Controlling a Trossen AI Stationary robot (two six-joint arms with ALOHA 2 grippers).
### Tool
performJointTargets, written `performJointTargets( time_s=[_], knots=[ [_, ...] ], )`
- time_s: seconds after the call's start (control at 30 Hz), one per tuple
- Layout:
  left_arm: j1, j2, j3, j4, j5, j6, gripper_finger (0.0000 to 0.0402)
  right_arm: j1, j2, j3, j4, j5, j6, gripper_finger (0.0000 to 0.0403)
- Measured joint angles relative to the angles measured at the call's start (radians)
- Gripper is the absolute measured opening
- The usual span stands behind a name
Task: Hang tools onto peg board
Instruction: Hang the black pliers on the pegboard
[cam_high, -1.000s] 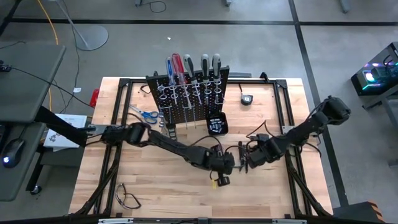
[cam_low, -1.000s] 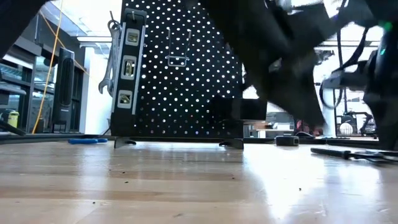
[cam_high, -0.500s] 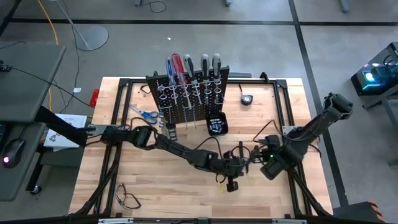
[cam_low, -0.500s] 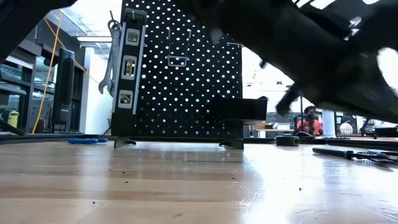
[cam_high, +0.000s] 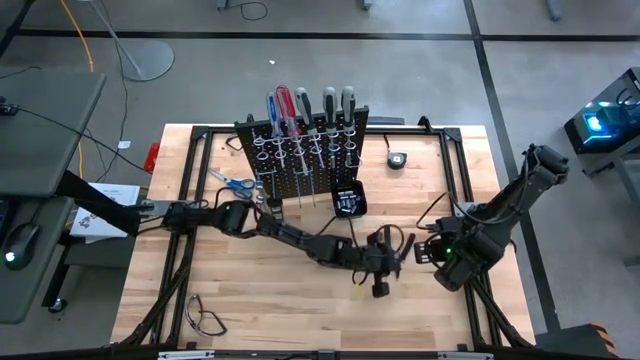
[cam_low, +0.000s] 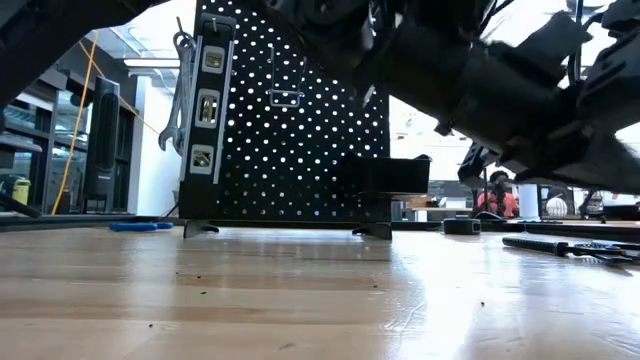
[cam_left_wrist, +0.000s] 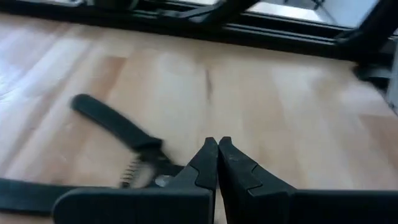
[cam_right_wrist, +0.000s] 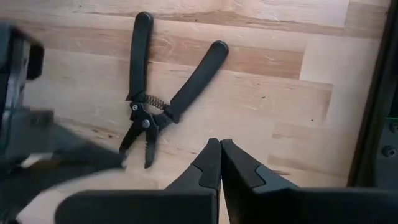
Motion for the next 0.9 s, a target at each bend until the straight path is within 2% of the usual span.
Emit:
performJointTargets(
  time_s=[0.17,0.3,0.43,0.57,0.77,0.9],
  knots=[
    [0.057,0.003,-0.002,-0.01,0.014,0.001,0.0,0.0,0.0,0.0,0.001,0.0,0.0,0.0],
    [0.079,0.003,-0.002,-0.015,0.14,0.029,0.0,0.0,0.0,0.0,-0.007,0.003,-0.002,0.0],
    [0.049,0.003,-0.002,-0.007,0.238,0.076,0.0,0.0,0.0,0.0,-0.025,0.004,-0.002,0.0],
    [0.016,0.012,-0.002,-0.028,0.206,0.126,0.0,0.0,0.0,0.0,-0.032,0.004,-0.001,0.0],
    [0.018,0.013,0.0,-0.05,0.109,0.079,0.0,0.0,0.0,0.0,-0.03,0.004,-0.001,0.0],
    [0.026,0.013,-0.001,-0.127,0.174,0.059,0.0,0.0,0.0,0.0,-0.028,0.004,-0.002,0.0]
  ],
)
